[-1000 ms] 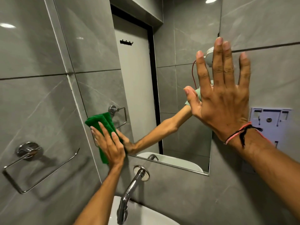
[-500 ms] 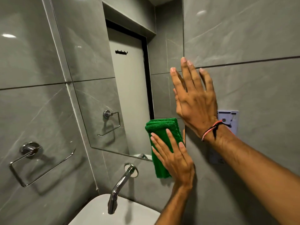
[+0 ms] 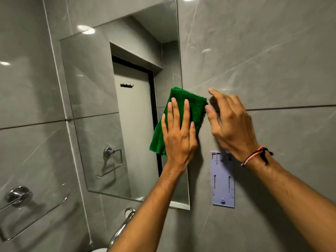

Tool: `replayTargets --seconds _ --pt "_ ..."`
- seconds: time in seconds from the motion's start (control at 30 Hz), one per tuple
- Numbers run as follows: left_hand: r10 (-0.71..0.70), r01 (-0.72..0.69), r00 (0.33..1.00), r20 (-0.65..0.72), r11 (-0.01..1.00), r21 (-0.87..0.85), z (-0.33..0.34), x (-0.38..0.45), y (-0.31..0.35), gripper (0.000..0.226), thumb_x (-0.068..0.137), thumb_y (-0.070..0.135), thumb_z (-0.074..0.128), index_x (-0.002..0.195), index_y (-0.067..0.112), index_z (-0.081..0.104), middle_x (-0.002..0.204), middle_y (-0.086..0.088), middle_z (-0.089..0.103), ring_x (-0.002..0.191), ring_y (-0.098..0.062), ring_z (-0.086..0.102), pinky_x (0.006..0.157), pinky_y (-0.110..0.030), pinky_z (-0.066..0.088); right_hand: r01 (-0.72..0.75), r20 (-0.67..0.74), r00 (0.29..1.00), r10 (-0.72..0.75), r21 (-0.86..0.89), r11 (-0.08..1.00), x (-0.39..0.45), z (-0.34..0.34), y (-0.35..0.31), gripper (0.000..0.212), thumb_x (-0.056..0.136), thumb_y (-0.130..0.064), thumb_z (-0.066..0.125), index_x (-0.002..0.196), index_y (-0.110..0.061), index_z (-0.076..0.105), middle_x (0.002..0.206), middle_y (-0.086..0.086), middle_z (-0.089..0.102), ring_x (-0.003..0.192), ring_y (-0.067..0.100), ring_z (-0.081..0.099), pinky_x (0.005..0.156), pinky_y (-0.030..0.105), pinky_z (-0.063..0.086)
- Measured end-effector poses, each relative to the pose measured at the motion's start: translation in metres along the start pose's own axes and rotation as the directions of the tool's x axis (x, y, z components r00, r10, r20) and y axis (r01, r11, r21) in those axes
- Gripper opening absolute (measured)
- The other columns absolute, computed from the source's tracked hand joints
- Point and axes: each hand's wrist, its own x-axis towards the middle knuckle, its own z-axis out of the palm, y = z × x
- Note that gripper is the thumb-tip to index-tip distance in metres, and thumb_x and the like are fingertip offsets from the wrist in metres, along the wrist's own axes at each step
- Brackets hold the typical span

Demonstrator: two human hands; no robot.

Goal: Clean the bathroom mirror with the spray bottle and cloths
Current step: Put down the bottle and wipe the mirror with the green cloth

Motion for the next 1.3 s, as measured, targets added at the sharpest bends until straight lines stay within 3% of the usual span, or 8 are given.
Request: replayTargets --seconds 0.2,0.37,0.57,0.8,1.03,1.13,1.2,1.3 --pt "0.002 0.028 0.996 0.092 0.944 -0.33 -0.02 0.006 -0.009 0.078 0.094 0.013 0.042 0.164 0.012 0.006 0.174 -0.005 0.008 0.161 -0.012 0.001 0.132 -0.045 0.003 -0.224 0.35 0.911 0.218 -0.024 0.974 0.023 -0.01 -0.022 0.07 0.087 -0.045 0.075 0.145 -0.017 0.048 0.12 0.005 0.071 0.116 0.03 0.059 0.091 0.044 0.053" --pt "0.119 -0.083 0.975 0.189 0.978 -0.19 -0.032 0.003 -0.021 0.084 0.097 0.034 0.052 0.163 0.009 0.007 0.173 -0.014 0.0 0.161 -0.024 -0.004 0.131 -0.052 0.006 -0.332 0.362 0.863 0.353 -0.119 0.936 0.031 -0.003 -0.047 0.035 0.087 -0.044 0.075 0.107 -0.016 0.069 0.105 0.011 0.075 0.105 0.036 0.066 0.082 0.042 0.055" --pt "0.068 -0.071 0.957 0.281 0.997 0.0 -0.051 -0.024 -0.013 0.123 0.074 0.055 0.07 0.162 0.01 -0.003 0.171 -0.022 -0.003 0.16 -0.037 -0.002 0.129 -0.058 0.01 -0.624 0.44 0.751 0.492 0.23 0.747 0.036 -0.008 -0.062 0.017 0.078 -0.026 0.082 0.077 -0.019 0.066 0.066 -0.01 0.062 0.066 0.011 0.059 0.054 0.012 0.043" --pt "-0.181 0.262 0.954 0.238 0.889 -0.376 -0.107 -0.041 0.002 0.054 0.063 0.009 0.069 0.116 0.021 0.065 0.109 0.005 0.058 0.095 -0.008 0.062 0.081 -0.019 0.053 -0.81 0.437 0.587 0.682 0.31 0.498 0.023 -0.038 -0.055 0.039 0.072 -0.012 0.082 0.103 -0.016 0.06 0.097 0.01 0.068 0.088 0.031 0.073 0.07 0.048 0.064" --pt "-0.232 0.441 0.897 0.377 0.539 -0.718 -0.158 -0.021 -0.01 0.035 0.078 -0.001 0.06 0.097 0.024 0.075 0.084 0.016 0.078 0.082 0.0 0.071 0.076 -0.016 0.057 -0.913 0.811 0.396 0.43 0.397 0.092 0.001 -0.104 -0.038 0.04 0.067 -0.004 0.089 0.104 -0.001 0.074 0.085 0.011 0.078 0.074 0.023 0.079 0.065 0.021 0.062" --pt "-0.234 0.509 0.859 0.455 0.486 -0.711 -0.157 -0.03 0.004 0.029 0.083 0.004 0.063 0.095 0.027 0.077 0.085 0.013 0.079 0.084 -0.002 0.072 0.076 -0.019 0.058 -0.939 0.82 0.313 0.48 0.192 0.284 -0.012 -0.128 -0.033 0.05 0.071 0.014 0.084 0.117 0.002 0.067 0.079 0.015 0.074 0.057 0.021 0.075 0.052 0.022 0.06" --pt "-0.23 0.564 0.823 0.52 0.449 -0.694 -0.151 -0.043 0.015 0.024 0.086 0.006 0.065 0.095 0.025 0.077 0.086 0.011 0.079 0.085 -0.005 0.071 0.078 -0.021 0.058 -0.856 0.797 0.281 0.534 -0.043 0.514 -0.02 -0.142 -0.026 0.035 0.071 0.001 0.089 0.104 0.0 0.076 0.065 0.005 0.066 0.047 0.012 0.058 0.042 0.019 0.046" --pt "-0.228 0.669 0.739 0.634 0.365 -0.648 -0.139 -0.075 0.036 0.023 0.095 0.0 0.063 0.102 0.019 0.074 0.09 0.009 0.08 0.089 -0.008 0.073 0.083 -0.025 0.059 -0.809 0.728 0.249 0.639 -0.206 0.55 -0.045 -0.17 -0.013 0.029 0.063 -0.024 0.096 0.084 -0.01 0.081 0.057 -0.008 0.055 0.069 0.013 0.043 0.056 0.025 0.032"
